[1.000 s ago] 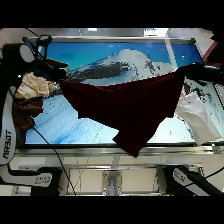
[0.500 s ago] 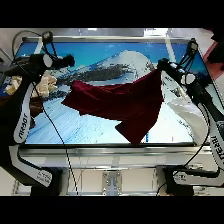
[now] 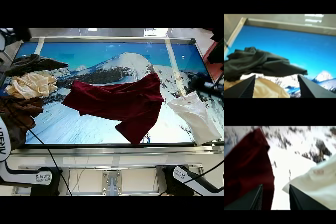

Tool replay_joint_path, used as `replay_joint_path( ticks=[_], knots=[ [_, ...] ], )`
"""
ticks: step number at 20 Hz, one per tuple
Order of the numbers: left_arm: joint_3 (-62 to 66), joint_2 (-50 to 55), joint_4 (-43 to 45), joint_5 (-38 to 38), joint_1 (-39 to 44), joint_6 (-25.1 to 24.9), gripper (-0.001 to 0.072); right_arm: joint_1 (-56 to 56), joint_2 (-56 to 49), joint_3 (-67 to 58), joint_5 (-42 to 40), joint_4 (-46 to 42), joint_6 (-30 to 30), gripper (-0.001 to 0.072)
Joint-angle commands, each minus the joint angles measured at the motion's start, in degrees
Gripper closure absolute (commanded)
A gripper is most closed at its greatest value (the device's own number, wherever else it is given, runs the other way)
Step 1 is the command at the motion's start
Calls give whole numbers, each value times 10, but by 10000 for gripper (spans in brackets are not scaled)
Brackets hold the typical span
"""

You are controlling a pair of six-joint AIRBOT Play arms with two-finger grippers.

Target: Fold the shirts.

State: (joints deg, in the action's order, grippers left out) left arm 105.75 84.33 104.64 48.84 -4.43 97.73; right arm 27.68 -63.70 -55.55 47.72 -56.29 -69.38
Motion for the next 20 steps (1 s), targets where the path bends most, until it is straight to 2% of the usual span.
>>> replay_joint_path(
  ticks=[1, 5, 8, 12, 15, 20],
  knots=[
    [-124, -59, -4, 56, -24, -1, 108, 43, 65, 163, 103, 23, -11, 342],
    [-313, -125, -103, 10, -24, -1, 108, 40, 73, 300, 67, 203, 35, 342],
    [-362, -127, -193, 47, -23, -46, 108, -8, 73, 348, 16, 226, 34, 342],
    [-370, -128, -263, 37, -23, -85, 108, -106, 56, 357, -96, 262, 13, 342],
    [-370, -128, -268, 40, -23, -94, 108, -144, 20, 357, -139, 281, 0, 342],
    [-370, -128, -269, 48, -23, -110, 108, -143, 9, 357, -185, 294, -1, 343]
  ],
)
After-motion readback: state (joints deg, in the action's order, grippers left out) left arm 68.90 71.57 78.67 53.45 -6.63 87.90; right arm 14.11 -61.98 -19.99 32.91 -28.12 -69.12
